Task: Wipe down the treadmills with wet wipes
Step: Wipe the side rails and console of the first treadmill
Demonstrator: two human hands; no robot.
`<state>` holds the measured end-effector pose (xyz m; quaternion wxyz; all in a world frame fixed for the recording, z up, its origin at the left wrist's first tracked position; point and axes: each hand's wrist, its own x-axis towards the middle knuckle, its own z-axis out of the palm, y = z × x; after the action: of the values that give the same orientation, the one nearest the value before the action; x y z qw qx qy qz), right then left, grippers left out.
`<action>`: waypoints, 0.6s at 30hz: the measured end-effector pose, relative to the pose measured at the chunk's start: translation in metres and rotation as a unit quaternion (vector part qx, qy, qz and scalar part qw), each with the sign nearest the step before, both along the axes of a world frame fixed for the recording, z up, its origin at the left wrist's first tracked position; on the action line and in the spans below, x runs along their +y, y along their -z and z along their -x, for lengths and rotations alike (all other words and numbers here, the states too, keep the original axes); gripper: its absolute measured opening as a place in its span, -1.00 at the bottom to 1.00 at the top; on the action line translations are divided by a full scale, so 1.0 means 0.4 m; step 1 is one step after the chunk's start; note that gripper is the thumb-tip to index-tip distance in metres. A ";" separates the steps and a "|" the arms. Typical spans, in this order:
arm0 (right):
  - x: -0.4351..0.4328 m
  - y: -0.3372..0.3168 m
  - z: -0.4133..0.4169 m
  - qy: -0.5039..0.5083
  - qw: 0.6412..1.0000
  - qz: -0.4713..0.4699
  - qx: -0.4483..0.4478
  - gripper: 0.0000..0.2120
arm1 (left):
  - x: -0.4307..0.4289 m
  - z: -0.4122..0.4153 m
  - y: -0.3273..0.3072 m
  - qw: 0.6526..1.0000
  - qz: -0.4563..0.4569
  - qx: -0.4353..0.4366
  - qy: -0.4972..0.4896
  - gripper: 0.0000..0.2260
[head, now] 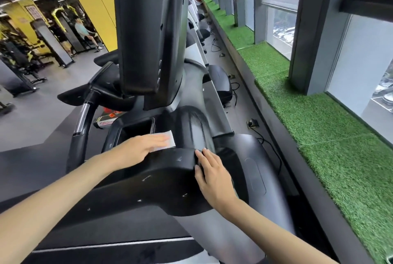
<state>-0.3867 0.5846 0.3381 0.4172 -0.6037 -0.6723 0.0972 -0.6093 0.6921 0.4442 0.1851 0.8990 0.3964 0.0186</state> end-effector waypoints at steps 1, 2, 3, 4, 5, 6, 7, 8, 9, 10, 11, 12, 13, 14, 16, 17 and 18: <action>-0.001 -0.001 0.003 0.003 1.000 0.003 0.003 -0.56 | 0.005 -0.003 -0.012 0.999 -0.029 -0.004 -0.039 -0.51; -0.002 -0.004 0.005 0.005 1.000 0.004 0.006 -0.56 | 0.015 0.000 -0.015 0.995 -0.064 -0.015 -0.080 -0.53; -0.003 -0.007 0.006 0.003 1.000 0.005 0.006 -0.56 | 0.017 -0.004 -0.016 0.989 -0.096 -0.021 -0.109 -0.56; -0.004 -0.010 0.004 -0.002 1.000 0.007 0.006 -0.58 | 0.014 -0.009 -0.011 0.985 -0.118 -0.031 -0.122 -0.58; -0.004 -0.015 0.000 -0.014 1.000 0.015 0.009 -0.60 | 0.005 -0.013 -0.004 0.985 -0.121 -0.031 -0.120 -0.58; -0.003 -0.017 -0.005 -0.029 0.999 0.031 0.016 -0.61 | -0.001 -0.011 0.005 0.987 -0.109 -0.027 -0.110 -0.55; -0.003 -0.017 -0.011 -0.034 0.998 0.041 0.025 -0.61 | -0.006 -0.002 0.012 0.991 -0.090 -0.020 -0.098 -0.50; -0.003 -0.019 -0.015 -0.031 0.998 0.042 0.034 -0.62 | -0.004 0.013 0.013 0.993 -0.071 -0.005 -0.094 -0.42; -0.002 -0.020 -0.017 -0.025 0.998 0.039 0.040 -0.64 | 0.005 0.030 0.007 0.993 -0.064 0.013 -0.097 -0.33; -0.001 -0.021 -0.015 -0.019 0.998 0.035 0.044 -0.64 | 0.020 0.045 0.003 0.992 -0.069 0.034 -0.105 -0.25; -0.001 -0.021 -0.011 -0.019 0.998 0.044 0.045 -0.64 | 0.029 0.049 -0.004 0.989 -0.073 0.055 -0.118 -0.19; -0.002 -0.022 -0.007 -0.025 0.997 0.060 0.048 -0.62 | 0.035 0.048 -0.005 0.985 -0.078 0.065 -0.137 -0.16; -0.004 -0.021 -0.006 -0.033 0.995 0.073 0.052 -0.61 | 0.029 0.035 -0.008 0.983 -0.081 0.064 -0.151 -0.20; -0.005 -0.019 -0.007 -0.037 0.995 0.080 0.055 -0.60 | 0.021 0.024 -0.003 0.984 -0.078 0.051 -0.154 -0.26; -0.005 -0.022 -0.015 -0.047 0.994 0.082 0.055 -0.59 | -0.008 0.006 0.010 0.988 -0.068 0.015 -0.136 -0.36; -0.004 -0.025 -0.018 -0.048 0.994 0.081 0.053 -0.60 | -0.026 0.004 0.012 0.990 -0.060 -0.001 -0.124 -0.34; -0.001 -0.028 -0.017 -0.047 0.994 0.079 0.052 -0.60 | -0.042 0.009 0.013 0.992 -0.051 -0.005 -0.118 -0.29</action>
<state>-0.3798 0.5843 0.3493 0.3975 -0.5966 -0.6676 0.2010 -0.6128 0.6752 0.4389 0.1379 0.8540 0.4974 0.0652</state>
